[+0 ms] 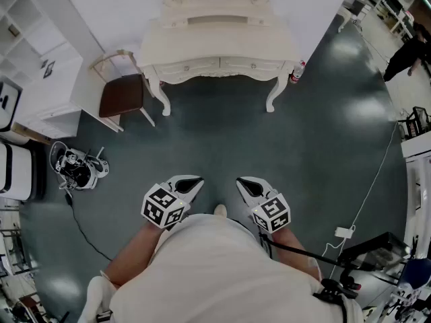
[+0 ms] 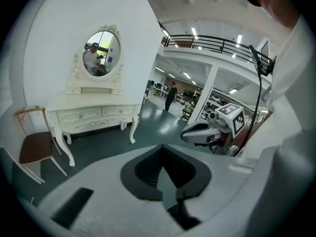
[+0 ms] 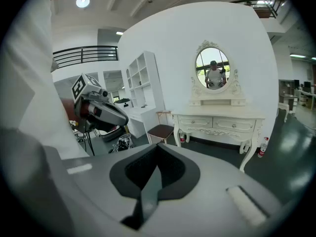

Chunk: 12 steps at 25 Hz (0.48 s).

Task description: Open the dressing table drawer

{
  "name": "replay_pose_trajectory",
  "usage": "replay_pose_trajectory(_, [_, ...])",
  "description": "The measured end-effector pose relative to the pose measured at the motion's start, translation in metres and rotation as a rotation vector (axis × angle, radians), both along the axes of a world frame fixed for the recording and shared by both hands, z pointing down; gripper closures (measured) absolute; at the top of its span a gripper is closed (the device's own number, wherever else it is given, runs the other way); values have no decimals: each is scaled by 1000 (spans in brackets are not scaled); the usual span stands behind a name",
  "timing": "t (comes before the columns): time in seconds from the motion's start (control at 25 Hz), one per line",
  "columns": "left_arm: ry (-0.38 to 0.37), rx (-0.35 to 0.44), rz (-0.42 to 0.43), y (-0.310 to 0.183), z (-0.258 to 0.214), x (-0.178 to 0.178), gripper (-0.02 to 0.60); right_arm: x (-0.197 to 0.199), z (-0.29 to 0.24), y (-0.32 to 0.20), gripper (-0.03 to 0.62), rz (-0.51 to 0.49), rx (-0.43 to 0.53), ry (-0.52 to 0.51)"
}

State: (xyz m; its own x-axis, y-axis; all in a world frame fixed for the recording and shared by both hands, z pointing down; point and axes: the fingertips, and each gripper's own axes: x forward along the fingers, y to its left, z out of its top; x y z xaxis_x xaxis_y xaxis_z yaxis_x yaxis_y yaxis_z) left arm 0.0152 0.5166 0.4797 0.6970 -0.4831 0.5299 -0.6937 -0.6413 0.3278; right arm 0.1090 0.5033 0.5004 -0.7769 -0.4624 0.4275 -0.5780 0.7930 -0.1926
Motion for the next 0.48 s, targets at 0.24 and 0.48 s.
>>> replay_pose_trajectory(0.24, [5,18,-9,5,-8,7,581,7,2,6,597,-9,10,14])
replay_pose_trajectory(0.48, [10,-9,3,-1,-3,4,581,18,10,0,597,42,-20,12])
